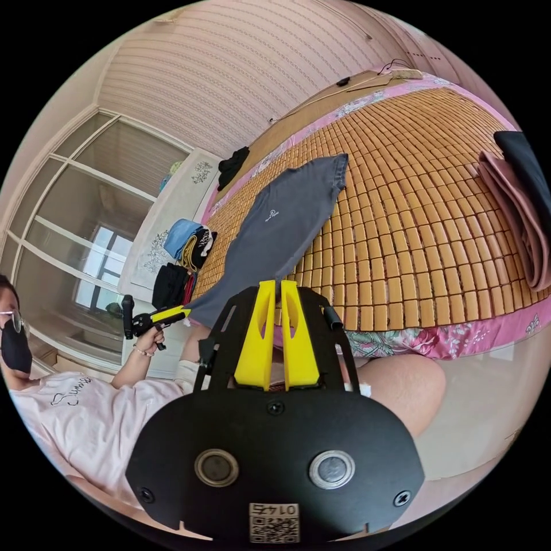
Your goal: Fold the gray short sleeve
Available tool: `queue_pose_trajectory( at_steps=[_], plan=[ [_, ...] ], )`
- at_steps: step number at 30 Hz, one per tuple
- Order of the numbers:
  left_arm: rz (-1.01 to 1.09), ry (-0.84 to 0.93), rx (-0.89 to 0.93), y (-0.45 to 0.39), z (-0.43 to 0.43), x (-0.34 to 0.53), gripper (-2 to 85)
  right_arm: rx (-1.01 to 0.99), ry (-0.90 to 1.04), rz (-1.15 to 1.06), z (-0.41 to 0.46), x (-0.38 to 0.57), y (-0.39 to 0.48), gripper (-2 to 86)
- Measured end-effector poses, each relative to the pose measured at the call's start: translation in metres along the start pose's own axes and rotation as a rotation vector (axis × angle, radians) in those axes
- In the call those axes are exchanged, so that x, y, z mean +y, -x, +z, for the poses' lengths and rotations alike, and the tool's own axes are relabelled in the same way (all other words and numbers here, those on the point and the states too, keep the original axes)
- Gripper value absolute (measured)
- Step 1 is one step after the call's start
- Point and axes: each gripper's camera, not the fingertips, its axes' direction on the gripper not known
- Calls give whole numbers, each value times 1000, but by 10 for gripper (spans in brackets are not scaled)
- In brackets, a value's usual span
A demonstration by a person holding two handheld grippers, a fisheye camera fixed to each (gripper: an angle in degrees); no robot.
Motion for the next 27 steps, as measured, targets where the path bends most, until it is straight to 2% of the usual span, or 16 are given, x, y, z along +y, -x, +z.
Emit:
queue_pose_trajectory(
  at_steps=[12,15,20,23,27],
  plan=[
    [-1,-102,-20,17,-58,42,-10,-102,-122,-115,-65,27,36,7],
    [-71,-232,64,39,-91,66,-10,-168,-189,-149,-89,36,50,7],
    [-158,-644,198,92,-187,127,-10,-351,-384,-362,-163,43,108,7],
    [-188,-846,192,119,-247,155,-10,-486,-497,-521,-213,39,149,7],
    [-162,-1024,150,145,-306,168,-10,-501,-532,-686,-258,27,205,6]
  ],
)
